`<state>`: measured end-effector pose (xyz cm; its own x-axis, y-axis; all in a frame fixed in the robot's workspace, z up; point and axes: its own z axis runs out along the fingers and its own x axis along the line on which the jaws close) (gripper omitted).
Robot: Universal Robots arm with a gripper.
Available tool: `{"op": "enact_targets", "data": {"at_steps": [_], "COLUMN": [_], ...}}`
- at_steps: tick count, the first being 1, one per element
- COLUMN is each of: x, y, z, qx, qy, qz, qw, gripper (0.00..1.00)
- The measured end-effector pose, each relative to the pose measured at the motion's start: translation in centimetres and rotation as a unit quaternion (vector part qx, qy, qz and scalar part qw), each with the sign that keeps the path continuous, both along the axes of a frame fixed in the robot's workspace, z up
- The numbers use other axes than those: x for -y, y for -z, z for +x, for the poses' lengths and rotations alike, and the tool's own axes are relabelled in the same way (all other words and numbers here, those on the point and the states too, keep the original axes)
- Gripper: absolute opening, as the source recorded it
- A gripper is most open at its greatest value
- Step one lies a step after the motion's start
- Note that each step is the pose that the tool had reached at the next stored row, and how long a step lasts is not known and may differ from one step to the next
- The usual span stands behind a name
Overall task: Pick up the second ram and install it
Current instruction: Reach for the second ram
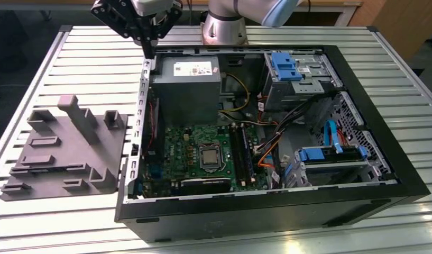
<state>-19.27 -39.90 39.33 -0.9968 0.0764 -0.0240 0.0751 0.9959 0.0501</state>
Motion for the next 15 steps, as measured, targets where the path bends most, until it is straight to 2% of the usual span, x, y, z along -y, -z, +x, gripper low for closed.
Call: {"op": "enact_targets", "data": {"at_steps": [15], "x": [0.0], "y": [0.0], "z": [-0.94], "qx": [0.0], "qy": [0.0], "qz": [0.0013], "qw": [1.0], "gripper": [0.11]}}
